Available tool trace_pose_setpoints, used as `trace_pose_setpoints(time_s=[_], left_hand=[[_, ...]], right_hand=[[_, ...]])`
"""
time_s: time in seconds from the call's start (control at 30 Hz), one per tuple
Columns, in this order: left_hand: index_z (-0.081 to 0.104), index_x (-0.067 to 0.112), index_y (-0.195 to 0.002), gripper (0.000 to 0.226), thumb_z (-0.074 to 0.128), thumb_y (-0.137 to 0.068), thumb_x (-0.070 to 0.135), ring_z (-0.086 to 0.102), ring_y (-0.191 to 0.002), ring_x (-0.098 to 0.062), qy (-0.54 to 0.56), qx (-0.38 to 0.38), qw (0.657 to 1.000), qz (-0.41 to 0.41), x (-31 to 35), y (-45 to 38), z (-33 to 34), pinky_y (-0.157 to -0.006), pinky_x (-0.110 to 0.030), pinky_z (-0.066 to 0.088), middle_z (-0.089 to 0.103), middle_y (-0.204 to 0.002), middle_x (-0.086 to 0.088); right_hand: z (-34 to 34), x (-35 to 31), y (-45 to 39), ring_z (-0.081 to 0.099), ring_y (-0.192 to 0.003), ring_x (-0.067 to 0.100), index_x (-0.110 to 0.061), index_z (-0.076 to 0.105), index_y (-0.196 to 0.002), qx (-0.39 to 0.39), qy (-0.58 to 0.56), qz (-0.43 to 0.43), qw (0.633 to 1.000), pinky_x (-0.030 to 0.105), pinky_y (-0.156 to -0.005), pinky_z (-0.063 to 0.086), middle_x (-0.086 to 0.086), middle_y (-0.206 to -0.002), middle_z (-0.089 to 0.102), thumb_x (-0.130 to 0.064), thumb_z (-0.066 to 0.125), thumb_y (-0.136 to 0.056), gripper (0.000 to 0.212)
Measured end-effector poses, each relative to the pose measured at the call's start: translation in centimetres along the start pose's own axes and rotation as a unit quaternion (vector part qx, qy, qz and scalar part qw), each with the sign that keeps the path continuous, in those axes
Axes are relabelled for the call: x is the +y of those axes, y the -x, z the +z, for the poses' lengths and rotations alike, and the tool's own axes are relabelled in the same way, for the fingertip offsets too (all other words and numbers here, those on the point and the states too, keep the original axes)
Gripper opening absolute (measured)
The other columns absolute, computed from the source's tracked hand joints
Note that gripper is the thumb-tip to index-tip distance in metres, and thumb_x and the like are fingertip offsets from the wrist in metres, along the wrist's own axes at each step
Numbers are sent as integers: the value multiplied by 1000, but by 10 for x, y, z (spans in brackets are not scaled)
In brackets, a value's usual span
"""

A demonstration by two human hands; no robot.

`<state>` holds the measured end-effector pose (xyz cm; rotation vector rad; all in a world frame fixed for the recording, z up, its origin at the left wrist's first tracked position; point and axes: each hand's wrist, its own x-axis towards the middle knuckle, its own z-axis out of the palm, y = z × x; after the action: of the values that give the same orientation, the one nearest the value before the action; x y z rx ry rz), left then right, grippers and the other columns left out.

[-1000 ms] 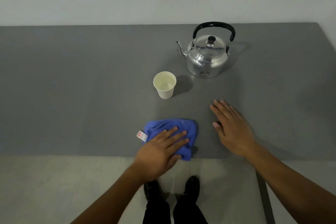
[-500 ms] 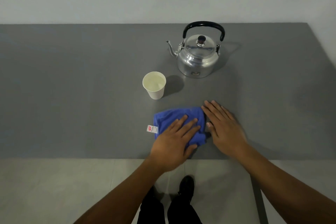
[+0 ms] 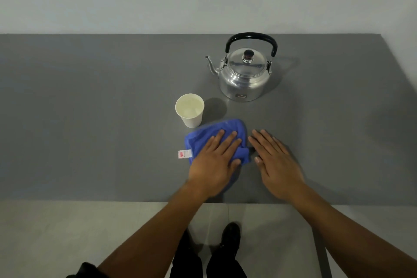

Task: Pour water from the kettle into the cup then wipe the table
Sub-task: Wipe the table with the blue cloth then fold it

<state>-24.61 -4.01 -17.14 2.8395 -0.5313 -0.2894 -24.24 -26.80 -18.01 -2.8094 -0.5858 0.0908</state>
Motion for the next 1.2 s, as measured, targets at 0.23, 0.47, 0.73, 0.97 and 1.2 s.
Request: trace_pose_setpoints(time_s=[0.23, 0.47, 0.73, 0.97, 1.2], left_hand=[[-3, 47, -160, 69, 13, -99, 75, -21, -156, -9, 42, -22, 998, 30, -7, 68, 10, -127, -45, -10, -8, -171, 19], [24, 42, -158, 63, 20, -100, 67, 17, -154, -20, 202, 67, 963, -164, -12, 81, -28, -123, -50, 16, 31, -164, 14], [48, 20, -147, 51, 59, -100, 35, 47, -129, -25, 192, 136, 938, -253, -66, 61, -51, -110, -41, 40, 58, -139, -3], [59, 21, -136, 41, 61, -97, 31, 57, -113, -25, 183, 46, 962, -198, -64, 56, -50, -101, -35, 47, 63, -124, -4], [65, 19, -103, 10, 59, -99, 26, 61, -81, -14, 322, 46, 925, -199, -71, 68, -55, -64, -16, 40, 64, -94, 4]], right_hand=[[-2, -1, 0, 3, -157, 9, -21, 24, -161, -1, 0, 1, 1000, 37, -127, 11, -6, -170, 15, -31, 28, -104, 58], [-8, -33, -1, 41, -143, 27, -13, 57, -142, 55, -54, 77, 994, 48, -116, 38, 6, -150, 52, -16, 58, -96, 46], [-15, -88, 22, 54, -84, 14, -29, 62, -89, 8, -72, 170, 983, 34, -75, 49, -11, -89, 57, -78, 48, -80, 52], [-5, -111, 30, 51, -70, 6, -31, 47, -71, -18, -145, 247, 958, 21, -56, 37, -13, -78, 51, -45, 78, -78, 35], [-13, -136, 15, 60, -60, 1, -30, 45, -85, 91, -375, 310, 869, 13, -51, 48, -6, -69, 60, -23, 63, -97, 23]])
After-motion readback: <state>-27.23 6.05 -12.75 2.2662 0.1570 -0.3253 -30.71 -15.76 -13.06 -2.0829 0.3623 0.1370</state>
